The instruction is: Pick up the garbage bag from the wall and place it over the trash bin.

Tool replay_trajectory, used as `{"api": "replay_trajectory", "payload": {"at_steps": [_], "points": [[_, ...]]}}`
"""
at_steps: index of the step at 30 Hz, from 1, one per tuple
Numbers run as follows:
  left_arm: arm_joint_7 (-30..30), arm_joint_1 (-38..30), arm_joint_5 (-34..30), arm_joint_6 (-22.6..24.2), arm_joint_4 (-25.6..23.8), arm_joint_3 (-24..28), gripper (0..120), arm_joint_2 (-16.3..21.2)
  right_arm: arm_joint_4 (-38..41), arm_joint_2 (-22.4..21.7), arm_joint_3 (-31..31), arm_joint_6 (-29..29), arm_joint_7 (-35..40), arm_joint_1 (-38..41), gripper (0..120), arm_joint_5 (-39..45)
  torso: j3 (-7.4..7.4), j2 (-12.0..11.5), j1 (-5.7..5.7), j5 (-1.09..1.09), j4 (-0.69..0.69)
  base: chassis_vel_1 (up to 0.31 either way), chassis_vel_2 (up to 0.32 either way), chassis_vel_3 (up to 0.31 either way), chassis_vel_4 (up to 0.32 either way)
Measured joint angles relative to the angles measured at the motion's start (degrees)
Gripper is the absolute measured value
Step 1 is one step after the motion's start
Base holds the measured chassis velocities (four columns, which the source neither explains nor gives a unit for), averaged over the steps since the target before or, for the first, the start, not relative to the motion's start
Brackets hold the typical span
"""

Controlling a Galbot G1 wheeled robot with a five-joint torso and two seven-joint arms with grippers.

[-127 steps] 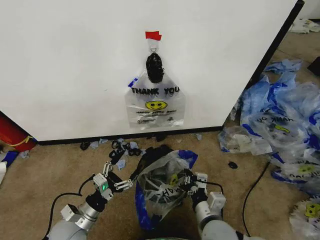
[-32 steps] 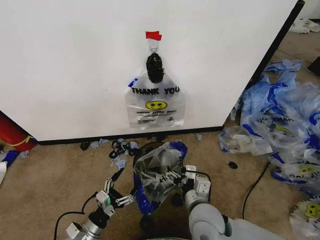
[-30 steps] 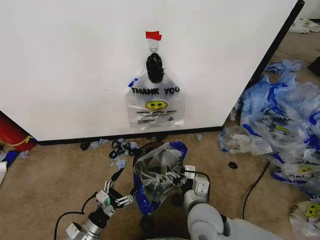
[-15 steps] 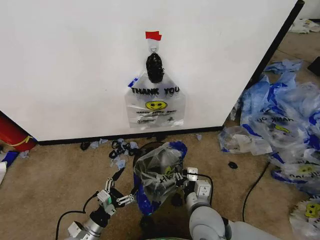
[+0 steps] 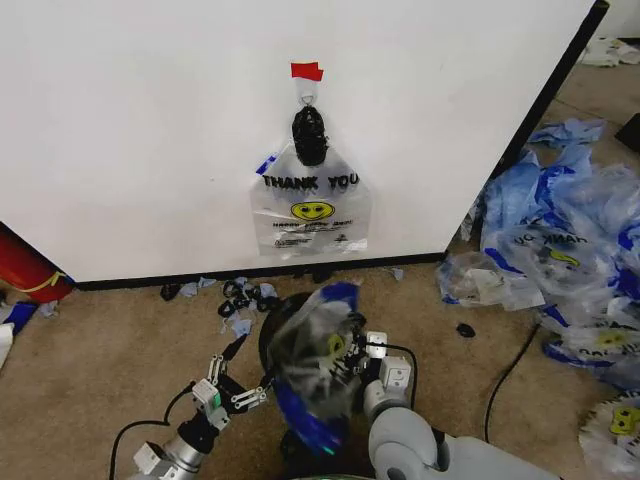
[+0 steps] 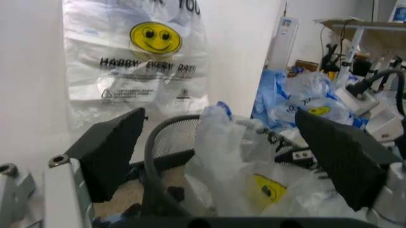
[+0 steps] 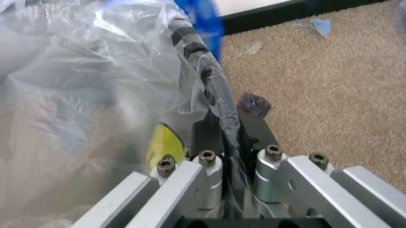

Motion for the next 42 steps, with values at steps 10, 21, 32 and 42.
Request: {"api": "replay_trajectory", "payload": {"at_steps": [10, 21, 32, 42], "points": [[-3.00, 0.23, -3.09, 5.01, -10.19, 0.62, 93, 4.37, 0.43, -1.67, -0.34, 0.21, -0.20, 1.59, 1, -1.22, 0.00, 0.00, 0.00, 0.02, 0.00, 0.000, 0.000, 0.000, 0.000], [-6.89, -7.01, -10.77, 9.80, -11.79, 9.93, 93, 13.32, 4.01, -3.95, -3.55, -0.74, 0.05, 6.25, 1, -0.80, 0.01, 0.00, 0.00, -0.01, 0.00, 0.000, 0.000, 0.000, 0.000], [-7.28, -8.59, -12.90, 9.90, -8.42, 13.05, 93, 15.82, 7.14, -4.28, -5.05, -1.20, 0.01, 9.11, 1, -0.06, 0.01, 0.00, 0.00, 0.01, 0.00, 0.000, 0.000, 0.000, 0.000], [-7.62, -8.85, -13.33, 9.73, -8.06, 12.77, 93, 15.81, 9.64, -4.75, -5.50, -1.24, -0.56, 9.06, 1, -0.13, 0.00, 0.00, 0.00, 0.00, 0.00, 0.000, 0.000, 0.000, 0.000]]}}
